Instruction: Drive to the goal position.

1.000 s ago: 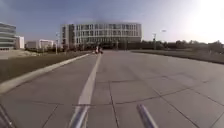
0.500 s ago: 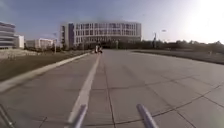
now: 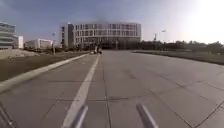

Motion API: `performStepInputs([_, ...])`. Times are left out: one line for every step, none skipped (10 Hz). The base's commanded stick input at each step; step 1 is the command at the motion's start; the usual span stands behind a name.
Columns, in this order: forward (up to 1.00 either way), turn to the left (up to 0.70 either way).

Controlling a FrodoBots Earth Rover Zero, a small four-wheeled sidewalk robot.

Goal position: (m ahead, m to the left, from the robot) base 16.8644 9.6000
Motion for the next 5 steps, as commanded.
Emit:
performStepInputs([0.70,0.00])
performStepInputs([0.70,0.00])
performStepInputs([0.70,0.00])
performStepInputs([0.70,0.00])
performStepInputs([0.70,0.00])
